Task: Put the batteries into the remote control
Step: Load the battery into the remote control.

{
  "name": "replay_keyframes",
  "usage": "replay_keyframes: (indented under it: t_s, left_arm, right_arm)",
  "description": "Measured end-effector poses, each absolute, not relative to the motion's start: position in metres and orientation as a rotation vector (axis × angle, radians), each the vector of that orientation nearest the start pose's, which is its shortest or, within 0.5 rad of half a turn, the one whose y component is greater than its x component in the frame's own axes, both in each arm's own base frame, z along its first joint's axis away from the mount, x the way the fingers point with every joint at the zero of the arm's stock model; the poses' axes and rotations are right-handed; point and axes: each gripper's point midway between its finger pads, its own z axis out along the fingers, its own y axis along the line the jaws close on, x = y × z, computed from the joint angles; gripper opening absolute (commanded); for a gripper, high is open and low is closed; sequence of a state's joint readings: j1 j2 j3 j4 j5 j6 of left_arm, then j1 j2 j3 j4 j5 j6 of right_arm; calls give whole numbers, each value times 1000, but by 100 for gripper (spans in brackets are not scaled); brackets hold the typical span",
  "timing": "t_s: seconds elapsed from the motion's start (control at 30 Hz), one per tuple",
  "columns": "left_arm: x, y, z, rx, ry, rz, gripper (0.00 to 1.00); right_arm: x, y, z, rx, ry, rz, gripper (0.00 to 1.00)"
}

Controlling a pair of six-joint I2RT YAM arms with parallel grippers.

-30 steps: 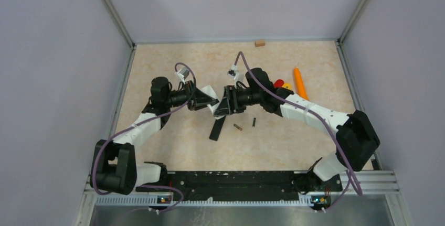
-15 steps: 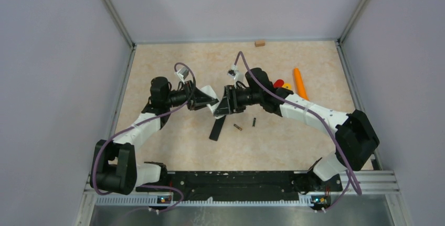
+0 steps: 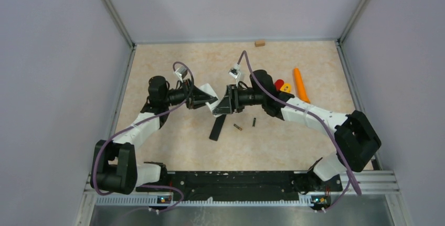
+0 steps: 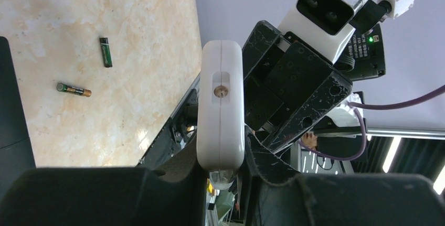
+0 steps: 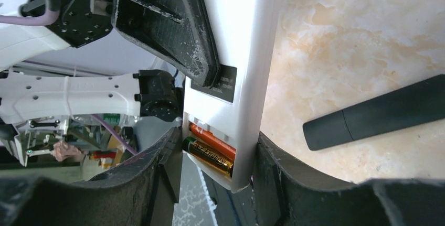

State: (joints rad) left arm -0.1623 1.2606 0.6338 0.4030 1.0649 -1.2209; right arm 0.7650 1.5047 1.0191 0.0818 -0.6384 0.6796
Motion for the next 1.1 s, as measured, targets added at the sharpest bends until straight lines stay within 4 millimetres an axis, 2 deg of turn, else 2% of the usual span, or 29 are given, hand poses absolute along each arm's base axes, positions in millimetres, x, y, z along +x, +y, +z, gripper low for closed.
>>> replay_keyframes:
  t_s: [0.17,0.3,0.37,0.43,0.53,0.67,0.87,1.1]
  left_arm:
    - [256,-219,234,-201,2120,-1900,0]
    - [251,-221,239,-200,2130,-1940,0]
    - [250,-222,242,-197,2131,-1952,0]
    - [250,-223,244,-190,2130,-1955,0]
    - [251,-223,246,-179,2123,-1949,0]
    - [252,-223,247,-170,2116,-1939,0]
    - [251,-223,252,-144,2105,-1941,0]
    - [251,-222,256,-127,2093,-1937,0]
  right_arm:
    - [211,381,217,-587,2083,1569,55]
    - [210,379,222,-583,2026,1599,79]
    - [211,377,222,-569,2019,1605,85]
    - [211,375,224,-555,2012,1608,86]
    - [211,373,234,-540,1988,1624,82]
    - [208,371,252,-515,1928,1678,70]
    - [204,368,247,-481,1951,1720,45]
    - [209,369,240,-460,1973,1719,31]
